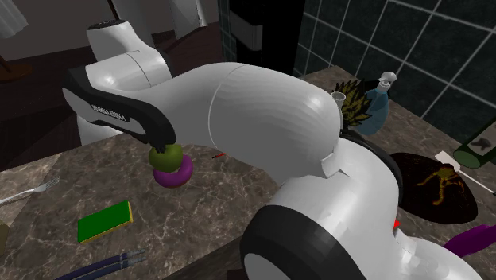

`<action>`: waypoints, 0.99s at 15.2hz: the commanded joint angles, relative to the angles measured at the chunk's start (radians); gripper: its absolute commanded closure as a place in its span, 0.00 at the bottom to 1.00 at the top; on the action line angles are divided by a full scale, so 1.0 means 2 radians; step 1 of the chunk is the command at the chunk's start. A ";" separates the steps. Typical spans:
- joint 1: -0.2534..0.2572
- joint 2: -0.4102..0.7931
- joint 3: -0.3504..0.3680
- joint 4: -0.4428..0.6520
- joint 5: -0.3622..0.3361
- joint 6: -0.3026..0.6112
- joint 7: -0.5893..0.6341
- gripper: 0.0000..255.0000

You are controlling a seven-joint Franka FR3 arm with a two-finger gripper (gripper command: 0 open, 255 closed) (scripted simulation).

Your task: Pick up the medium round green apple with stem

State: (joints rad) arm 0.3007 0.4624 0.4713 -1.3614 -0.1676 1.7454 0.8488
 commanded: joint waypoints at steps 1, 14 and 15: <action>0.000 0.000 0.000 0.000 0.000 0.000 0.000 1.00; 0.016 0.011 0.001 0.099 -0.003 -0.088 0.000 1.00; 0.018 0.013 0.001 0.110 -0.004 -0.096 0.000 1.00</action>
State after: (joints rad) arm 0.3296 0.4797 0.4745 -1.1735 -0.1726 1.5765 0.8489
